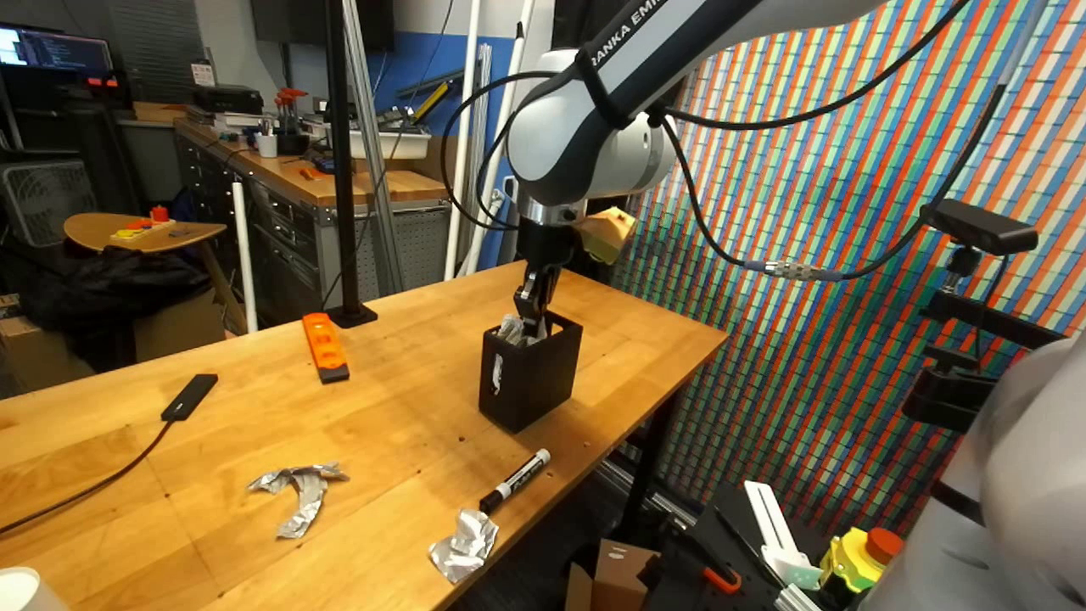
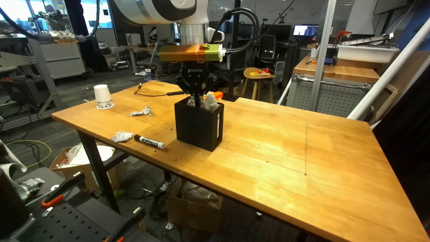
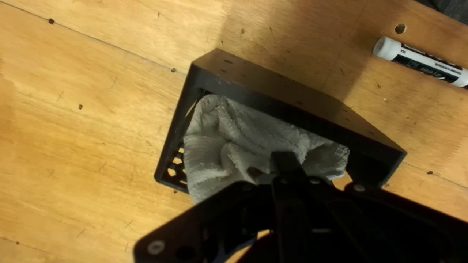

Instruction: Put the towel in the box

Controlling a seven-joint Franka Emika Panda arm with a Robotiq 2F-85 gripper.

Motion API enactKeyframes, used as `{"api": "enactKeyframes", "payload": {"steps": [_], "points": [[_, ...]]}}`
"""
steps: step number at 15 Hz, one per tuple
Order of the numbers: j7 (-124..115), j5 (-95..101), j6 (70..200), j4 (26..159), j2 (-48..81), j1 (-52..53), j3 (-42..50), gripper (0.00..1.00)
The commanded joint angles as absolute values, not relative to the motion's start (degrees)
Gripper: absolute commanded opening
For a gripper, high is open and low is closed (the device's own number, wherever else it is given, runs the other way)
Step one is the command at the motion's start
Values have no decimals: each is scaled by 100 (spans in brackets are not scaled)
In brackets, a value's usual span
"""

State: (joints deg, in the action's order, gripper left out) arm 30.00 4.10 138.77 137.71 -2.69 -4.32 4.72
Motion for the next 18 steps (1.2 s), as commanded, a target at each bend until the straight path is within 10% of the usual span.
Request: {"api": "enactKeyframes", "payload": {"steps": [1,18], "points": [[2936,308,14004,13654,12,-412,483,0],[3279,-697,14031,13479,987,-677,295,0]]}}
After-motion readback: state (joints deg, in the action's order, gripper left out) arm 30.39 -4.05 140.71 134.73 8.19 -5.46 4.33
